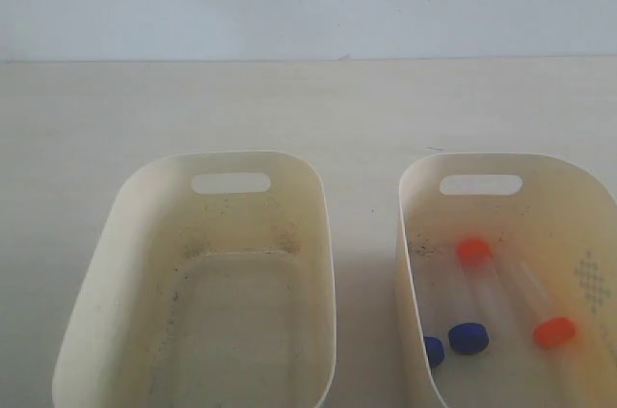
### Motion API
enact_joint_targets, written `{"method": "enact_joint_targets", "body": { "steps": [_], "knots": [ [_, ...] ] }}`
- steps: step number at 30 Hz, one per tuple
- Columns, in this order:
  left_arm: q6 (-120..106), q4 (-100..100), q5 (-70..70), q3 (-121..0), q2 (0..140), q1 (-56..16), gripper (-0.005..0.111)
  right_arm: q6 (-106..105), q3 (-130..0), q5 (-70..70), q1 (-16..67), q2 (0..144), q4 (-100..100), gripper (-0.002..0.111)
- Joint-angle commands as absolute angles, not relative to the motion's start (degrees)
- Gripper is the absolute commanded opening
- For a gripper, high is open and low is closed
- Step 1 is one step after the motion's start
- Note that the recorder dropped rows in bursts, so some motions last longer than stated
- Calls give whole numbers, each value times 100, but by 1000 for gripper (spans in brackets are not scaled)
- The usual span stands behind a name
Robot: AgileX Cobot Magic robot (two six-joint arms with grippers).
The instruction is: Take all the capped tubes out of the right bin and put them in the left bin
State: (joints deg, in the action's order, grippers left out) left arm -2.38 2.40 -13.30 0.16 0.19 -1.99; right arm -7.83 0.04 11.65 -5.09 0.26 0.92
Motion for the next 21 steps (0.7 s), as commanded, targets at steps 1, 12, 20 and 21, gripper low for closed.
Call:
{"method": "enact_joint_targets", "body": {
  "steps": [1,12,20,21],
  "knots": [
    [-199,230,-1306,0,0,-194,4,-822,0,733,-546,0,76,0],
    [-199,230,-1306,0,0,-194,4,-759,0,-1073,-546,0,76,0],
    [-199,230,-1306,0,0,-194,4,138,-115,-4412,-546,0,319,0],
    [-199,230,-1306,0,0,-194,4,164,-309,-4596,-546,0,317,0]
  ]
}}
